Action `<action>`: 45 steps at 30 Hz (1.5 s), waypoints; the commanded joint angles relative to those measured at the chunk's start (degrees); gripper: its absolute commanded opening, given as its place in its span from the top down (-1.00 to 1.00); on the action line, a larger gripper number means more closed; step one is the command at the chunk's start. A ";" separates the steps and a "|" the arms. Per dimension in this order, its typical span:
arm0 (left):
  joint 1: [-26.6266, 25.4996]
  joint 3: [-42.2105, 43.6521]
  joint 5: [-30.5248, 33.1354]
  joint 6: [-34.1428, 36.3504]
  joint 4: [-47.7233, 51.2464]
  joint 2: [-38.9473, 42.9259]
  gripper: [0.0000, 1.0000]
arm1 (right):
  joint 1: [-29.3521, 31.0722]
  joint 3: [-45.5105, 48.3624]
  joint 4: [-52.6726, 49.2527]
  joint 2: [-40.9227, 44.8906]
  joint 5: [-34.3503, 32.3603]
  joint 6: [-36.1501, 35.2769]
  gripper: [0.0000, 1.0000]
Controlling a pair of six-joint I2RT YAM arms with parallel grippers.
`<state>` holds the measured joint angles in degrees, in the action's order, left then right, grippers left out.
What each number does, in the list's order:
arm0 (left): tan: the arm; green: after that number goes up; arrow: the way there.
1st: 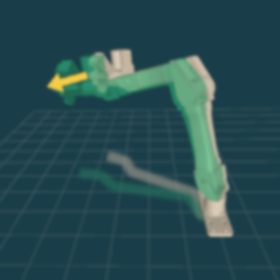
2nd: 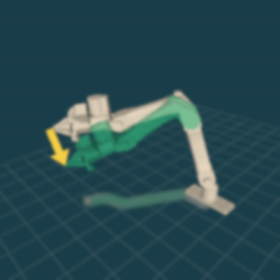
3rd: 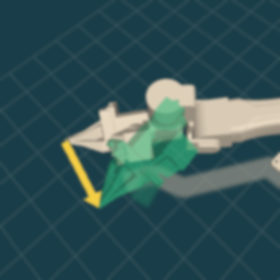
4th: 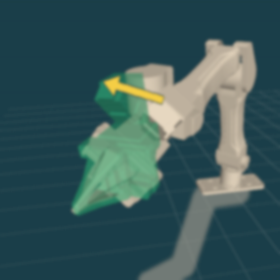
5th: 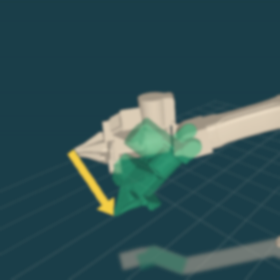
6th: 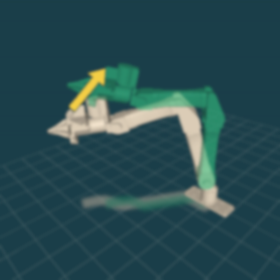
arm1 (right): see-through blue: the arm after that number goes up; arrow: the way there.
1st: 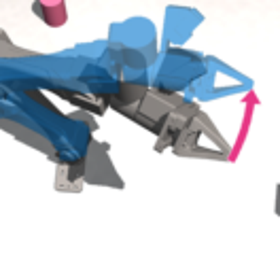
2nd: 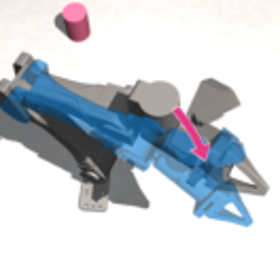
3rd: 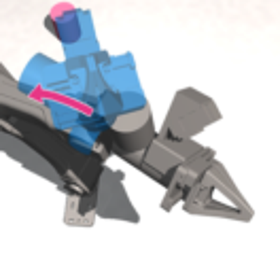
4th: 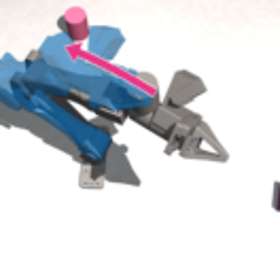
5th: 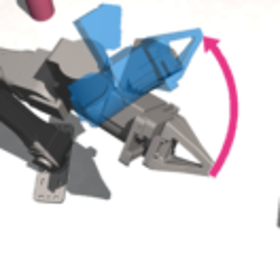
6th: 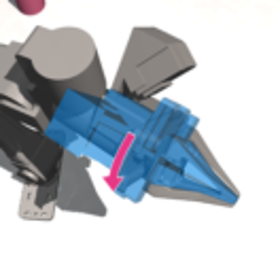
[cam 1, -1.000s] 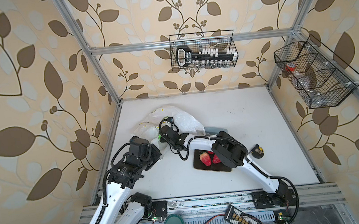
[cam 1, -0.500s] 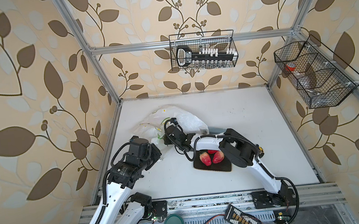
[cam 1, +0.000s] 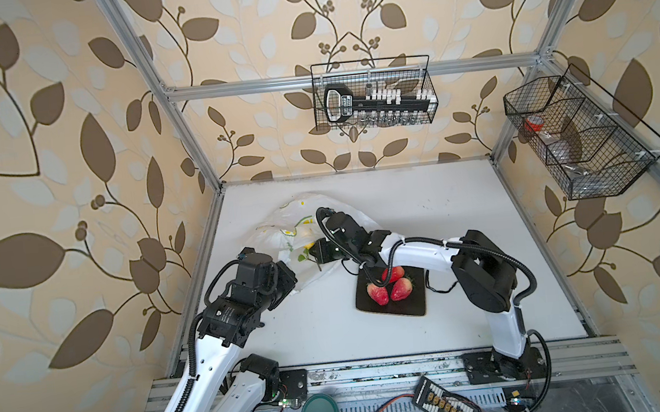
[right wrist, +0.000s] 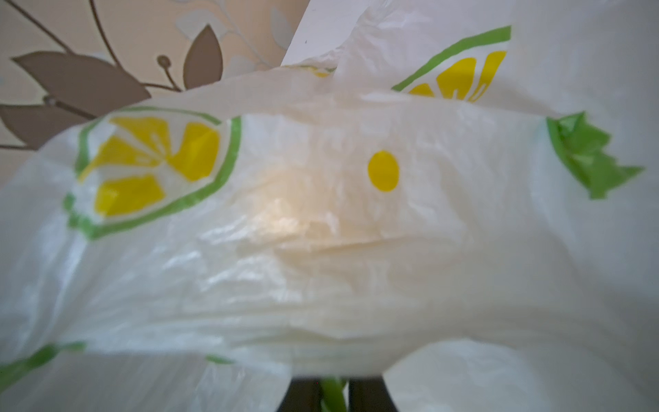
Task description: Take the fake fruits out of the plastic bag
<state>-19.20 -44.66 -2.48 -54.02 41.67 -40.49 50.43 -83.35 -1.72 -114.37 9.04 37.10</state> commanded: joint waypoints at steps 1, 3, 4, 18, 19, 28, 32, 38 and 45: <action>-0.66 0.89 1.60 -0.03 -1.99 0.41 1.00 | -0.25 1.77 -8.06 4.44 8.35 -6.52 1.00; -0.66 0.89 1.73 -0.03 -2.16 0.41 1.00 | -0.64 2.13 -11.80 6.03 10.55 -8.44 0.99; -0.67 0.89 1.78 -0.03 -2.24 0.41 1.00 | -0.76 2.39 -13.87 6.99 11.51 -9.60 1.00; -0.66 2.11 1.99 -0.30 -4.67 -0.29 1.00 | -1.00 15.35 -31.17 24.03 8.56 -19.88 0.98; -0.66 2.14 1.96 -0.21 -4.79 -0.29 1.00 | -1.04 17.55 -31.03 26.37 7.60 -19.88 0.98; -0.66 2.27 2.06 -0.03 -5.11 -0.38 1.00 | -1.46 32.13 -33.70 43.84 -5.51 -10.09 0.98; -0.66 2.30 2.07 -0.02 -5.11 -0.38 1.00 | -4.66 36.44 -35.32 50.35 -12.77 -1.79 0.96; -0.66 2.30 1.56 0.14 -5.11 -0.55 1.00 | -10.35 42.16 -35.55 53.75 -16.56 4.28 0.91; -0.66 2.30 1.41 0.14 -4.72 -0.40 1.00 | -13.78 46.11 -27.93 50.89 -14.62 6.56 0.87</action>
<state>-19.20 -42.85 -2.33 -54.08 37.76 -40.99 37.74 -38.50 -33.61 -62.26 -5.41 41.25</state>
